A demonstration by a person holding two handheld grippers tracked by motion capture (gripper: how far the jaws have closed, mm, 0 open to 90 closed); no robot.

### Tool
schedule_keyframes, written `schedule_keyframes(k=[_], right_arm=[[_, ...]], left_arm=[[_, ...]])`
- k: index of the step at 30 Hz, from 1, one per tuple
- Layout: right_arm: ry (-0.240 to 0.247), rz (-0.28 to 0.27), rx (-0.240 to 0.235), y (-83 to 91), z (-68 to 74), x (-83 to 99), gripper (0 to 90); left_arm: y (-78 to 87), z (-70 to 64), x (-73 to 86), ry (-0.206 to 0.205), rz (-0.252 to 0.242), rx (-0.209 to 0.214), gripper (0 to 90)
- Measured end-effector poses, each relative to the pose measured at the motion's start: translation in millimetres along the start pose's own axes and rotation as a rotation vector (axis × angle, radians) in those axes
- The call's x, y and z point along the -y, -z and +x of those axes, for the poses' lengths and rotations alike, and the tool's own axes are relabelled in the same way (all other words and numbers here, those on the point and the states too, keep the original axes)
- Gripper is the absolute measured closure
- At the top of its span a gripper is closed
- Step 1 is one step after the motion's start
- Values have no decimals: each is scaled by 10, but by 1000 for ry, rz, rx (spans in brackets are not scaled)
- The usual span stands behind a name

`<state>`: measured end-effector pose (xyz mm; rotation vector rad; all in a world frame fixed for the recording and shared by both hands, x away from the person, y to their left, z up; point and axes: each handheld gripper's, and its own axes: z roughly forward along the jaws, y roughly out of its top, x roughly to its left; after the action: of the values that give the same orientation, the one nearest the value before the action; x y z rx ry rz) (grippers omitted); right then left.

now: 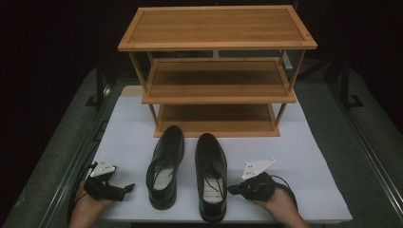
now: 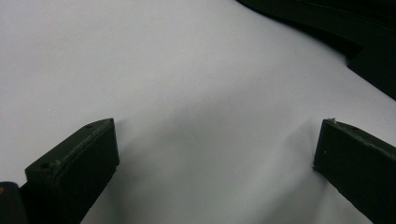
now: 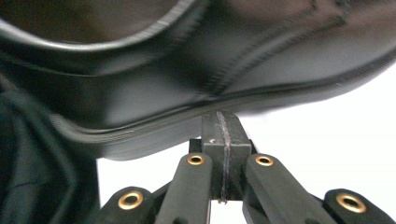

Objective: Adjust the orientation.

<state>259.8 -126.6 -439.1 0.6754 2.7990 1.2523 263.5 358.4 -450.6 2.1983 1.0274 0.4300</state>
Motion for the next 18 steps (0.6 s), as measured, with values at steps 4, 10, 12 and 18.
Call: schedule_keyframes(k=[4,10,12,18], right_arm=[[-36,-15,25,-63,-65,-16,898],[-33,-16,41,-103,-65,-63,898],[-48,-21,38,-135,-75,-90,898],[-42,-11,41,-246,-35,-207,898]], left_arm=[[0,1,0,0,0,0,0],[0,2,0,0,1,0,0],[0,2,-1,-1,1,0,0],[0,2,0,0,1,0,0]])
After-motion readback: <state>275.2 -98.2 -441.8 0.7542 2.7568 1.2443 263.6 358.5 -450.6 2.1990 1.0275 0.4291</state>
